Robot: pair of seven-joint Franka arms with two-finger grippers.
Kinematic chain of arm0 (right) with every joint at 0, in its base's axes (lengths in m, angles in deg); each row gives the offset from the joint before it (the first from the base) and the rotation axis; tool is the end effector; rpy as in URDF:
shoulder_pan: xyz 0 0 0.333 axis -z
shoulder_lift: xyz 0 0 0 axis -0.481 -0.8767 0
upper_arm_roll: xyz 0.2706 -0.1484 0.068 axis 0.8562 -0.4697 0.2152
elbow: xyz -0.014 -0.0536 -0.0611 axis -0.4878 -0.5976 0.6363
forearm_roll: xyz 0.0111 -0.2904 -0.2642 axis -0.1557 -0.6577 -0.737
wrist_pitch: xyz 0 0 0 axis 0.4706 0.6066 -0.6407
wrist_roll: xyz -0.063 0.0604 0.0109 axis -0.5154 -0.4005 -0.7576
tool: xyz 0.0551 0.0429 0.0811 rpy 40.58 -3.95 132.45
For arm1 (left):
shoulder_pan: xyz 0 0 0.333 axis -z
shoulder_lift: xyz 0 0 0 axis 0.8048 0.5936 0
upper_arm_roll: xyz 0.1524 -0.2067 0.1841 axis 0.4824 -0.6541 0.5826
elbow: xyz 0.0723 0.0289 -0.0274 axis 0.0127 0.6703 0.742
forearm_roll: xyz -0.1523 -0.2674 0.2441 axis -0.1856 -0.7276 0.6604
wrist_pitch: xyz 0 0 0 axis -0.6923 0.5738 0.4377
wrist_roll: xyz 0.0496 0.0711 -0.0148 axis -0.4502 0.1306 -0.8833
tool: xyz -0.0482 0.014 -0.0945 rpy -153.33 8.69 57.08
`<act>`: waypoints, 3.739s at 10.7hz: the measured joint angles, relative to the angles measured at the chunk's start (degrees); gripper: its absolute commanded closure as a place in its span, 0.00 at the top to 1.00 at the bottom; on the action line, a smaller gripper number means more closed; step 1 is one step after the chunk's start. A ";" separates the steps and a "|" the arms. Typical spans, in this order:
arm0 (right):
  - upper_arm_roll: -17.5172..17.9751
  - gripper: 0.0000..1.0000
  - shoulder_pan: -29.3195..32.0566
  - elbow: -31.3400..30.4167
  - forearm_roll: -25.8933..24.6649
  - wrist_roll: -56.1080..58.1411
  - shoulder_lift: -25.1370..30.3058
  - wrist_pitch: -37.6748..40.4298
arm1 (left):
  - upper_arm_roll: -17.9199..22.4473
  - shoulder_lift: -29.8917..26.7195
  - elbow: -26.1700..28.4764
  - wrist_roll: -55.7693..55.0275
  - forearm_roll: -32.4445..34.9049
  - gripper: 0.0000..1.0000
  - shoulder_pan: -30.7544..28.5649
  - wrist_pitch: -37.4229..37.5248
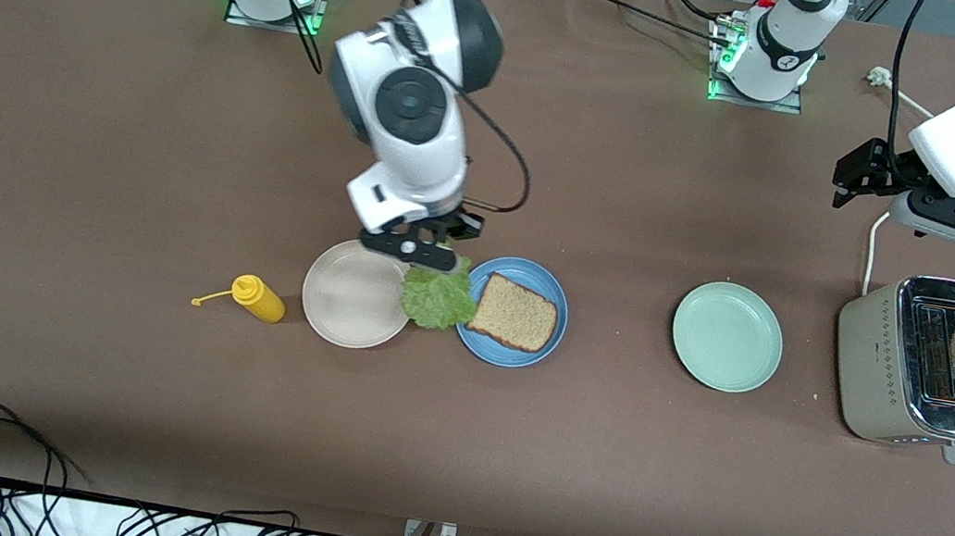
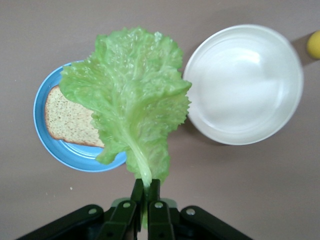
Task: Make sandwich in blue plate with both arms
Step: 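Carry the lettuce with the right gripper onto the bread slice, then lower the lettuce leaf onto the bread and open the right gripper, then move the right gripper back down beside the yellow mustard bottle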
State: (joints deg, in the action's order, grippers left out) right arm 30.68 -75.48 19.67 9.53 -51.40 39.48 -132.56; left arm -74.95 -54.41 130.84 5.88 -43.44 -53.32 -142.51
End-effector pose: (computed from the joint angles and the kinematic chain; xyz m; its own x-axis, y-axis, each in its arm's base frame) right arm 0.5637 0.4765 0.3914 0.9843 -0.1751 -0.0233 -0.1756 -0.9842 -0.0232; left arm 0.5451 -0.0855 0.6128 0.9736 -0.2243 -0.0414 -0.2257 -0.9736 -0.0339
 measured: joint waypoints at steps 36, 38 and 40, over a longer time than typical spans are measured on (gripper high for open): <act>4.96 1.00 12.01 -13.49 -7.84 50.86 9.45 -7.16 | 0.03 0.01 0.00 0.00 0.00 1.00 -0.04 0.01; 5.11 1.00 15.44 -17.65 -7.85 61.46 13.93 -5.59 | 0.03 0.01 0.00 0.00 0.00 1.00 -0.04 0.01; 5.22 1.00 19.57 -19.82 -7.85 73.84 16.93 -3.92 | 0.03 0.01 0.00 0.00 0.00 1.00 -0.04 0.01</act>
State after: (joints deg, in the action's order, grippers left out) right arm 35.89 -55.91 -0.15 1.68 22.44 56.41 -136.47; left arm -74.92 -54.39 130.85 5.88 -43.44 -53.36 -142.50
